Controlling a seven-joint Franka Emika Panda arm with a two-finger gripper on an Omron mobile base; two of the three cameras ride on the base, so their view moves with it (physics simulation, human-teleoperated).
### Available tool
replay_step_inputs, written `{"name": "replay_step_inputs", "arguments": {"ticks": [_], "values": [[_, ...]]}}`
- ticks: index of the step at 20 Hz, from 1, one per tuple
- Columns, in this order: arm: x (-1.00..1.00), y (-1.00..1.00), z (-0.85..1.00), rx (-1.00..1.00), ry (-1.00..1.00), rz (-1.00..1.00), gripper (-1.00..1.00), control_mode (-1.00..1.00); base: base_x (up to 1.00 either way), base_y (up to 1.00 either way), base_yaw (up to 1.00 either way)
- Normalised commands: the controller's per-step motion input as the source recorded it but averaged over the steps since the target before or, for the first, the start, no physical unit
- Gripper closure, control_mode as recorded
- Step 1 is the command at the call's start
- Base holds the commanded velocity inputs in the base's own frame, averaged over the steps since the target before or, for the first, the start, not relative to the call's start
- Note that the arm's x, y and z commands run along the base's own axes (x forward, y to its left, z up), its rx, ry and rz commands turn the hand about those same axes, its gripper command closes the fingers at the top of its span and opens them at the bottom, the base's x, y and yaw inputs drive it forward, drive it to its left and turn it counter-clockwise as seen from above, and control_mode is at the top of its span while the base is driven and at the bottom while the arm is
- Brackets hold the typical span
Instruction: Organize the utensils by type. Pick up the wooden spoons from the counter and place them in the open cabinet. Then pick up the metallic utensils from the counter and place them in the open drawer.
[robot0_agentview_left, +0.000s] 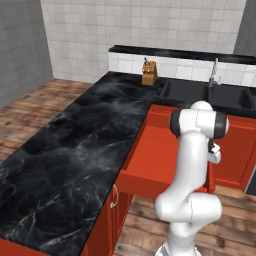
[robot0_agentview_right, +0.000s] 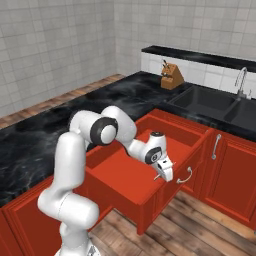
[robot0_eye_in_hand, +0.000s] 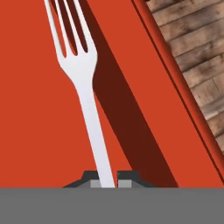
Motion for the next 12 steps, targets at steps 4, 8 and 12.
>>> {"name": "replay_step_inputs", "arguments": {"ticks": [4, 8, 12], "values": [[0.0, 0.2, 0.3, 0.0, -0.09, 0.0, 1.0, -1.0, 0.0, 0.0, 0.0], [0.01, 0.31, 0.33, -0.01, -0.08, 0.0, 1.0, -1.0, 0.0, 0.0, 0.0], [0.19, 0.47, 0.1, -0.09, -0.09, 0.0, 1.0, -1.0, 0.0, 0.0, 0.0]]}}
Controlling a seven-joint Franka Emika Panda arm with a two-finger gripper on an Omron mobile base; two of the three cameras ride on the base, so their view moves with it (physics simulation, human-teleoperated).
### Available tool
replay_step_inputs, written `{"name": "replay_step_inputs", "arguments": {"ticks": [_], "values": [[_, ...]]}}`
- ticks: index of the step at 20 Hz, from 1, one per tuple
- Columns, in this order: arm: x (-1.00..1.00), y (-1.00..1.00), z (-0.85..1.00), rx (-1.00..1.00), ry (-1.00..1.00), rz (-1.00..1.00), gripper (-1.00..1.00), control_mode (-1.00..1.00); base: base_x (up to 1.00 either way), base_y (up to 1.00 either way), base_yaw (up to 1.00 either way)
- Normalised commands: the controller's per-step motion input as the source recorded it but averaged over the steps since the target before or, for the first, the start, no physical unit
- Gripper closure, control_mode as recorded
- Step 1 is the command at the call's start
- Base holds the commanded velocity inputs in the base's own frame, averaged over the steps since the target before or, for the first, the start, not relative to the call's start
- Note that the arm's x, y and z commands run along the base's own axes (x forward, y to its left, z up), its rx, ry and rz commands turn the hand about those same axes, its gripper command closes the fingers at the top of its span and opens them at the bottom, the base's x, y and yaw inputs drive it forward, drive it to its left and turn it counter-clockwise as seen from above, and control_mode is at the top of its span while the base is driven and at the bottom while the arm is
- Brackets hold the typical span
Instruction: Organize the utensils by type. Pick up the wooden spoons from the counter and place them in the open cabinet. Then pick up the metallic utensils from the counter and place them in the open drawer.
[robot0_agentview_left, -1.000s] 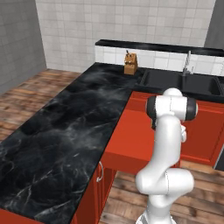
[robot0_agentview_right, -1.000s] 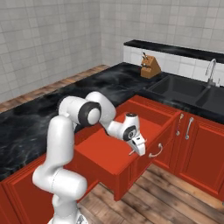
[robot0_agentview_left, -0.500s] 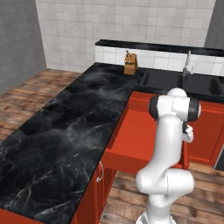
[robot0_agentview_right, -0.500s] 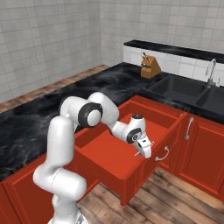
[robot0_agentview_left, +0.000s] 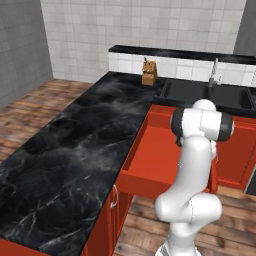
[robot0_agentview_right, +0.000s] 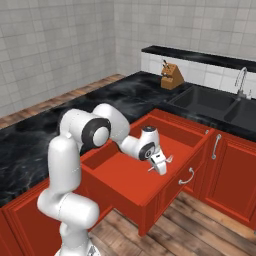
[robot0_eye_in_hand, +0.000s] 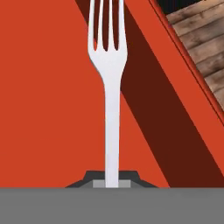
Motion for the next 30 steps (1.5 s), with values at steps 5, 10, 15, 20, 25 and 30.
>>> {"name": "replay_step_inputs", "arguments": {"ticks": [5, 10, 15, 20, 25, 30], "values": [[0.43, 0.45, -0.07, -0.07, -0.08, 0.0, 1.0, -1.0, 0.0, 0.0, 0.0], [0.24, 0.08, -0.28, 0.03, -0.02, 0.01, 1.0, -1.0, 0.0, 0.0, 0.0], [0.17, -0.03, -0.22, 0.09, 0.0, 0.09, 1.0, -1.0, 0.0, 0.0, 0.0], [0.35, 0.0, -0.29, 0.03, 0.01, 0.11, 1.0, -1.0, 0.0, 0.0, 0.0], [0.24, -0.01, -0.47, 0.02, 0.05, 0.1, 1.0, -1.0, 0.0, 0.0, 0.0], [0.22, -0.03, -0.27, 0.03, 0.05, 0.08, 1.0, -1.0, 0.0, 0.0, 0.0]]}}
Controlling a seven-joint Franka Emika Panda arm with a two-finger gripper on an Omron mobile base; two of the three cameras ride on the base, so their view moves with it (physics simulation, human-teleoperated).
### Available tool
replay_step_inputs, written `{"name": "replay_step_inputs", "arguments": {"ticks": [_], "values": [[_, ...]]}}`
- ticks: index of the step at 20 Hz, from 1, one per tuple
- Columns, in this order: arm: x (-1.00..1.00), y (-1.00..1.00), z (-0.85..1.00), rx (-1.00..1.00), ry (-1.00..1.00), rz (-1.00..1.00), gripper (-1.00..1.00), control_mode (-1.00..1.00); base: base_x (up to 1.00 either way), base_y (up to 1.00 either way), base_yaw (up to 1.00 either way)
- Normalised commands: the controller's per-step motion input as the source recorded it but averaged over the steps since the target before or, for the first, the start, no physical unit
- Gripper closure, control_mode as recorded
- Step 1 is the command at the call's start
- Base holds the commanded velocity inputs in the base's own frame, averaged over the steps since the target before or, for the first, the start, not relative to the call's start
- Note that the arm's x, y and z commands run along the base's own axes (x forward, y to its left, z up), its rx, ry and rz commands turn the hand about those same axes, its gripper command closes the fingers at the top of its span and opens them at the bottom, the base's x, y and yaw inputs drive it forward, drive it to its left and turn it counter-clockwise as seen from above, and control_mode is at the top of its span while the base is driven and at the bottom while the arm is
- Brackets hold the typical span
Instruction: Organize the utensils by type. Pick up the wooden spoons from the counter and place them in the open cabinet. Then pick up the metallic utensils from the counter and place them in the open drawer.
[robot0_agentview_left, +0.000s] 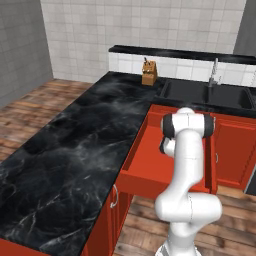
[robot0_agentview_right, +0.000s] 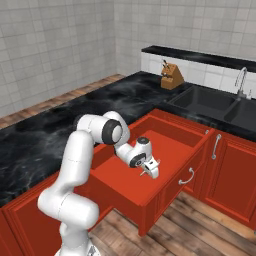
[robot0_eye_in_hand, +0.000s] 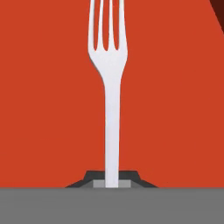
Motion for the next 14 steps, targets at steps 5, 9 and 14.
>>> {"name": "replay_step_inputs", "arguments": {"ticks": [5, 9, 14], "values": [[0.26, 0.0, -0.05, 0.03, 0.09, 0.05, -1.0, -1.0, 0.0, 0.0, 0.0], [0.21, 0.0, -0.09, 0.02, 0.16, 0.04, -1.0, -1.0, 0.0, 0.0, 0.0], [0.14, 0.0, 0.23, 0.01, 0.05, 0.06, -1.0, -1.0, 0.0, 0.0, 0.0]]}}
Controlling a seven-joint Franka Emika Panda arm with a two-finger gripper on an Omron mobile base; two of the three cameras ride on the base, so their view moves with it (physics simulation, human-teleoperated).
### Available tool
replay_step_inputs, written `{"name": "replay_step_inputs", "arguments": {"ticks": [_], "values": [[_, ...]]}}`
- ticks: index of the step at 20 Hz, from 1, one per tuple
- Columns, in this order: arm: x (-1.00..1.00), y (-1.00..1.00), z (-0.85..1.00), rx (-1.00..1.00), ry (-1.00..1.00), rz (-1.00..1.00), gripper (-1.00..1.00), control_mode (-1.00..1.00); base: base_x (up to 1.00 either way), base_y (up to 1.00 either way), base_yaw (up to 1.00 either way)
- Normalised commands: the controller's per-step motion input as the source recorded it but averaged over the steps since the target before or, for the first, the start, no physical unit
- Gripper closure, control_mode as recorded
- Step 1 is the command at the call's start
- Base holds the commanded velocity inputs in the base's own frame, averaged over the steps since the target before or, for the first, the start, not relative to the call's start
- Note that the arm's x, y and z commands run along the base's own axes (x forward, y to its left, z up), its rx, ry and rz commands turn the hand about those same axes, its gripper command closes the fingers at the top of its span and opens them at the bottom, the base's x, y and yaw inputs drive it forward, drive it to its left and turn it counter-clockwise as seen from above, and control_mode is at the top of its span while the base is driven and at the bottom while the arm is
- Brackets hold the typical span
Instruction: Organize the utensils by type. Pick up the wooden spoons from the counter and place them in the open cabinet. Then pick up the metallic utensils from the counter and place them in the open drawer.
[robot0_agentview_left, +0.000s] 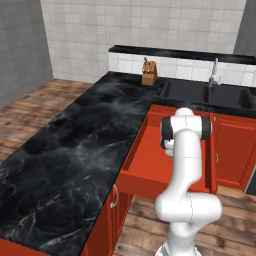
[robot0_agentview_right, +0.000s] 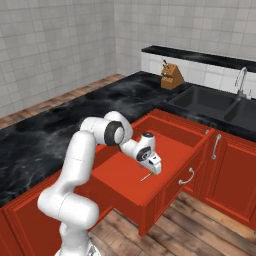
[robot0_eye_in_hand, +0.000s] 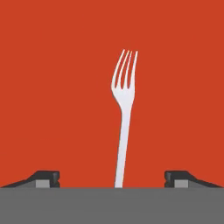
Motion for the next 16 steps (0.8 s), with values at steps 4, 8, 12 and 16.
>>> {"name": "replay_step_inputs", "arguments": {"ticks": [4, 8, 12, 16], "values": [[-0.09, 0.0, 0.9, 0.0, 0.0, 0.12, -1.0, -1.0, 0.0, 0.0, 0.0], [-0.47, 0.0, 0.95, 0.0, -0.01, 0.13, -1.0, -1.0, 0.0, 0.0, 0.0], [-0.69, 0.0, 0.83, 0.0, -0.1, 0.22, -1.0, -1.0, 0.0, 0.0, 0.0], [-0.72, 0.05, 0.81, 0.0, -0.04, 0.21, -1.0, -1.0, 0.0, 0.0, 0.0]]}}
